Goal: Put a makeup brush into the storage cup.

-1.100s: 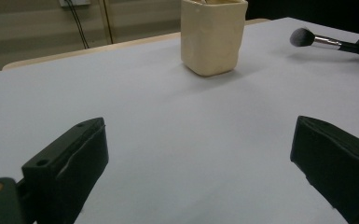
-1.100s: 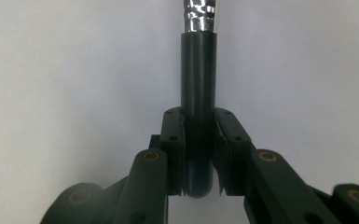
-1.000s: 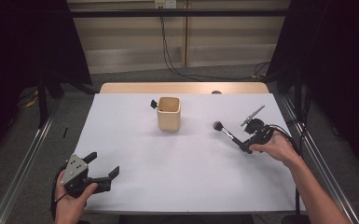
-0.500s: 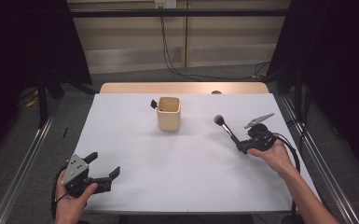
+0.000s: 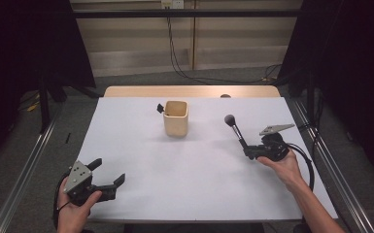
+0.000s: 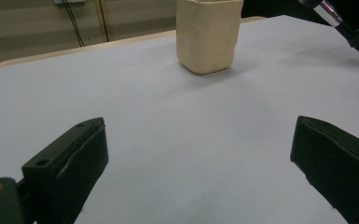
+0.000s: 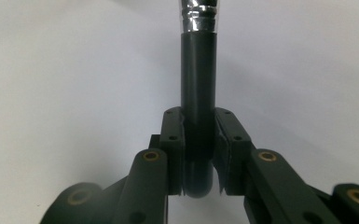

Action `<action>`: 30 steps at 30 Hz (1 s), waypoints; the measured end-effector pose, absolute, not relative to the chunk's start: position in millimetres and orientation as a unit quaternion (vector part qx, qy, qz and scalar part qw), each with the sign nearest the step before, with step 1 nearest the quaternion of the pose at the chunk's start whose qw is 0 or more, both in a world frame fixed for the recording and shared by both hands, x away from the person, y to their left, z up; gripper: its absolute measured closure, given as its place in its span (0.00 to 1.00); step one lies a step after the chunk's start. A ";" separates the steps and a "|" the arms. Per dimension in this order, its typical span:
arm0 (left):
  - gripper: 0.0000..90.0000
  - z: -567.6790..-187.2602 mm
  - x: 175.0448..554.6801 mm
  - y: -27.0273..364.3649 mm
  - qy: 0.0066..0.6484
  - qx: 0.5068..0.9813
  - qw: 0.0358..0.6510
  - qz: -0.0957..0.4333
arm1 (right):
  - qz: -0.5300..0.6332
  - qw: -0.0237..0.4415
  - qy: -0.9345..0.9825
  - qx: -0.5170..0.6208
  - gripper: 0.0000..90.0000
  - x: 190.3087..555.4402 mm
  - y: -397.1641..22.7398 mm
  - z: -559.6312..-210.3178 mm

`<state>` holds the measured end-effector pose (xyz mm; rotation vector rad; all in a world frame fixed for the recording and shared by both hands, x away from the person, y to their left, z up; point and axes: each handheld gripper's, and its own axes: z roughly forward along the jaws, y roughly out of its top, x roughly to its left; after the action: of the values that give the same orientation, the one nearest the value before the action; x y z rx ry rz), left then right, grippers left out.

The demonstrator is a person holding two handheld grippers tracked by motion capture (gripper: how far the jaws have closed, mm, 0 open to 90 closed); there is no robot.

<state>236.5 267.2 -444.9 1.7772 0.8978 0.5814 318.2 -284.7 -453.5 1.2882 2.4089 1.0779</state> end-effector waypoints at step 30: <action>0.04 -442.2 235.9 264.1 0.367 0.726 0.526 0.247 | 0.497 0.143 0.777 0.360 0.84 292.0 -268.6 -451.2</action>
<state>235.9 264.1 -442.2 1.7367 0.8763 0.5895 292.0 -268.6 -451.2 1.0367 2.2401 1.4318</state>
